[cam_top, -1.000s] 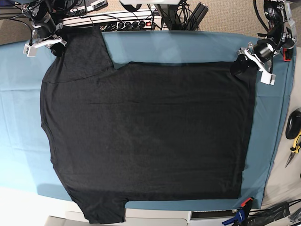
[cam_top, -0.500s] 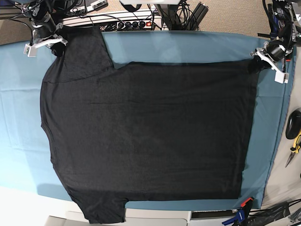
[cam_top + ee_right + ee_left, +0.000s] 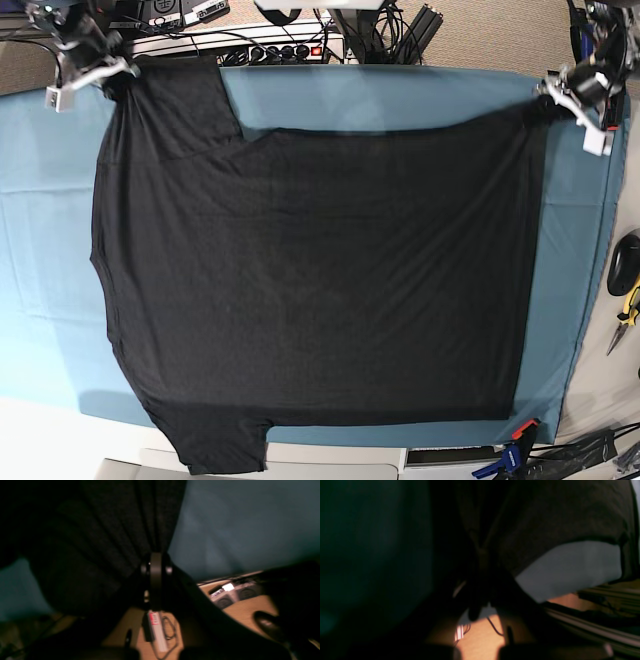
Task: Fold the T-shirt properly
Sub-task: 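Lift the shoulders with both grippers and pull away from the hem, then lower the shirt and slide the right gripper along the side seam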
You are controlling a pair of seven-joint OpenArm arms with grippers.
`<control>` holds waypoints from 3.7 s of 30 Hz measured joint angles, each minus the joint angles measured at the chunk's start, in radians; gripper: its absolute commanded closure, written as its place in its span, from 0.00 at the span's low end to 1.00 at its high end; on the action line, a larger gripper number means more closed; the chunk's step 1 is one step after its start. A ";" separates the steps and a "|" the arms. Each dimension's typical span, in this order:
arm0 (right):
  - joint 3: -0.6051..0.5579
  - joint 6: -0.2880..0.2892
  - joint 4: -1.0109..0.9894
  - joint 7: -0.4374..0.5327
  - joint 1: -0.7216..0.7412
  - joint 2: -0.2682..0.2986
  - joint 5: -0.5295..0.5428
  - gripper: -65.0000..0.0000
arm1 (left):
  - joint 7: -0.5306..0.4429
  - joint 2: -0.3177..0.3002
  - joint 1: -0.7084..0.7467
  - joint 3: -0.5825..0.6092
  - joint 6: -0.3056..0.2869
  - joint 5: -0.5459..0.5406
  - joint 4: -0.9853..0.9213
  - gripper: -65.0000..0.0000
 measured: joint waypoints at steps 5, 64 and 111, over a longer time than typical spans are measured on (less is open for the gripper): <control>0.068 0.004 0.113 -0.010 -0.117 0.037 0.006 1.00 | 0.035 -0.002 0.084 -0.099 -0.023 -0.070 0.079 1.00; 0.259 0.051 0.156 -0.119 -0.125 -0.031 0.194 1.00 | 0.108 -0.005 0.225 -0.208 -0.078 -0.254 0.163 1.00; -0.264 -0.097 -0.290 0.208 0.624 -0.029 -0.538 1.00 | -0.223 -0.101 -0.077 0.107 0.214 0.272 0.135 1.00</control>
